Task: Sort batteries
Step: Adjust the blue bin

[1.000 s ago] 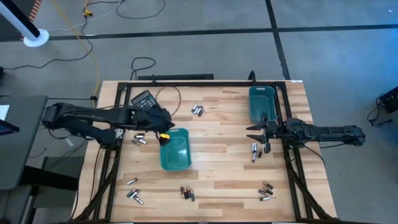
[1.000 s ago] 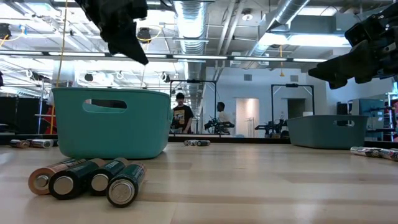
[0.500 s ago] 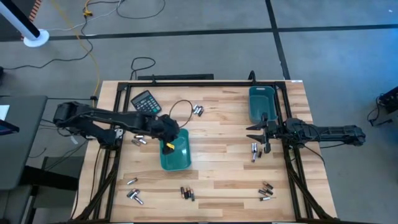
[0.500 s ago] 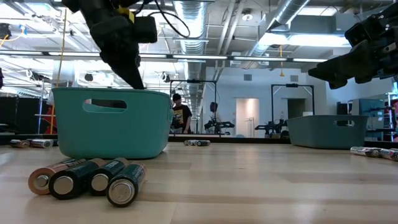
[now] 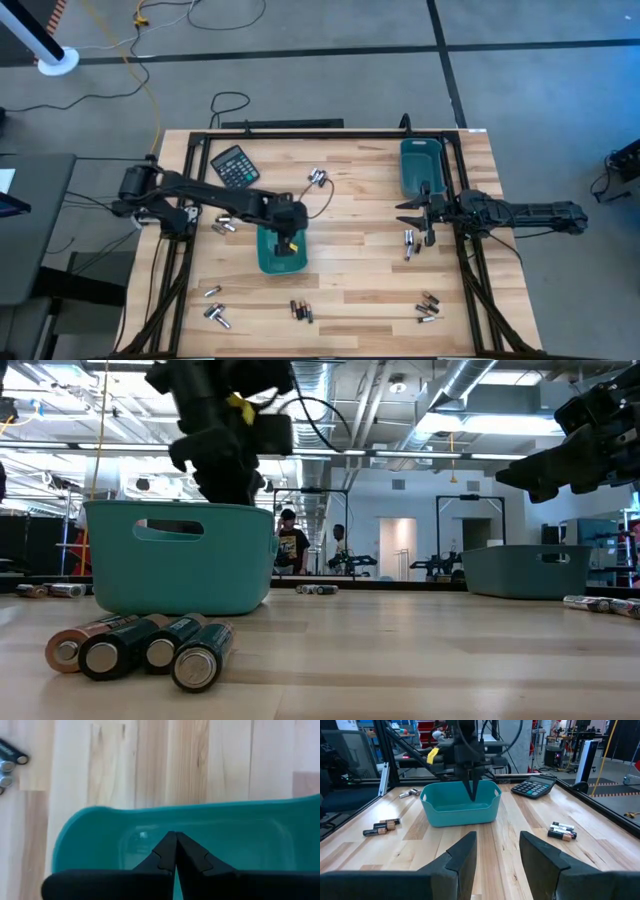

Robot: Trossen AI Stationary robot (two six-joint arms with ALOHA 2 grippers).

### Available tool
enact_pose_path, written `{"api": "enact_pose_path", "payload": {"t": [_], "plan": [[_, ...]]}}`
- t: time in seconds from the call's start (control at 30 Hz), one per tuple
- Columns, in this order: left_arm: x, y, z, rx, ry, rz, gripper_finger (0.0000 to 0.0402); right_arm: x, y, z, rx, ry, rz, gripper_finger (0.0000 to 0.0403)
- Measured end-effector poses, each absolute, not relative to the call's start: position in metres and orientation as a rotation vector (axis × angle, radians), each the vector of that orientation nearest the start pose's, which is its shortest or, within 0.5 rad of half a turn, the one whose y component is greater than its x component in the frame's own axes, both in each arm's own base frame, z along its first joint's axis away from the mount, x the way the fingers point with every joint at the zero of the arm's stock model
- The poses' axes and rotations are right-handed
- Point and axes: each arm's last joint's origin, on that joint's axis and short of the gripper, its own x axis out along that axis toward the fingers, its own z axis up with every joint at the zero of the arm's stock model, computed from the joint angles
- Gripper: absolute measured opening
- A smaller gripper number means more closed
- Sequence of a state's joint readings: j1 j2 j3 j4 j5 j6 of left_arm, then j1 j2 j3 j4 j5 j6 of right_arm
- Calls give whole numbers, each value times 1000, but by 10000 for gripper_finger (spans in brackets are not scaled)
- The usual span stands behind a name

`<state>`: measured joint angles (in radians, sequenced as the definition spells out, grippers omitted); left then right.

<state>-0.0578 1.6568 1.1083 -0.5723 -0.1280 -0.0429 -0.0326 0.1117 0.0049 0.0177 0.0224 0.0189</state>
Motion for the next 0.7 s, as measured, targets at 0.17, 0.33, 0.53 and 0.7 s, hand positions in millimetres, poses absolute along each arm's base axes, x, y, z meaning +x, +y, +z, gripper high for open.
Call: {"api": "enact_pose_path", "payload": {"t": [0.17, 0.33, 0.53, 0.7], "plan": [[337, -16, 192, 107, 1175, 63, 4, 104, -4, 158, 19, 88, -56, 168], [342, -14, 184, 117, 1189, 64, 4, 104, -4, 158, 19, 88, -56, 168], [345, -11, 184, 130, 1168, 65, 4, 104, -4, 158, 19, 89, -56, 168], [346, -11, 184, 137, 1149, 53, 4, 104, -4, 158, 19, 89, -55, 168]]}}
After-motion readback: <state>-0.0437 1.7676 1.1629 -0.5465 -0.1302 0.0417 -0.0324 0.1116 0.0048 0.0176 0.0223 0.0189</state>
